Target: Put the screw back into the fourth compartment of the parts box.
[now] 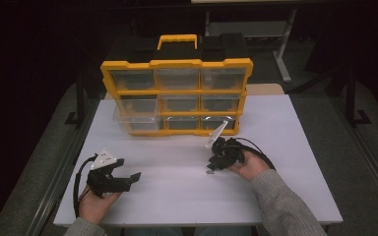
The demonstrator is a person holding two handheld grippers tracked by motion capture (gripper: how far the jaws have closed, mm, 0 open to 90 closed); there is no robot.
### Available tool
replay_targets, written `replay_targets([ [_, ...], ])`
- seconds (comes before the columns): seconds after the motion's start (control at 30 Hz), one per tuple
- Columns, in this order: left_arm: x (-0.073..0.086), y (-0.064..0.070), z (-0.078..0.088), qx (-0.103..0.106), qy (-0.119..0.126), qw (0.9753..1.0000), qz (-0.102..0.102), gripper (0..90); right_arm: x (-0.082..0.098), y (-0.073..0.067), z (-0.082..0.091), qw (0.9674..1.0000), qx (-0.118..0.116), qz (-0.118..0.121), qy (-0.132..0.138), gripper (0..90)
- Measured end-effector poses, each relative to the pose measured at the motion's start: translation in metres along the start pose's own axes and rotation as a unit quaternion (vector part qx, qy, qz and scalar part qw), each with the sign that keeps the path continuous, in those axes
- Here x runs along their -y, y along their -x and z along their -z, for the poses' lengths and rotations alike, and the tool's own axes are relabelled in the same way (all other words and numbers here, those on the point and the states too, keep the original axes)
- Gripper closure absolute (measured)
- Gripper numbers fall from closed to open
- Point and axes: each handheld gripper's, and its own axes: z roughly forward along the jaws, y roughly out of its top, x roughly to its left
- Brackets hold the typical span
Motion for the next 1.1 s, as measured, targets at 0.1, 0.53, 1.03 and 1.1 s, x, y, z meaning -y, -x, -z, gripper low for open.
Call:
replay_targets([
  [0.1, 0.000, -0.001, 0.000, 0.000, -0.006, 1.0000, -0.008, 17.6, 0.000, 0.003, -0.006, 0.9999, -0.006, -0.002, -0.013, 72.2],
  [0.53, -0.001, -0.001, 0.000, 0.000, -0.008, 0.9999, -0.007, 17.6, -0.004, 0.003, -0.015, 0.9996, -0.010, 0.008, -0.025, 74.3],
  [1.03, 0.000, 0.000, 0.000, -0.001, -0.001, 1.0000, 0.002, 17.6, -0.008, 0.001, -0.019, 0.9986, 0.003, 0.028, -0.045, 86.8],
  [1.1, 0.000, 0.000, 0.000, 0.000, 0.000, 1.0000, 0.003, 17.6, -0.008, 0.002, -0.019, 0.9988, -0.001, 0.021, -0.045, 87.0],
])
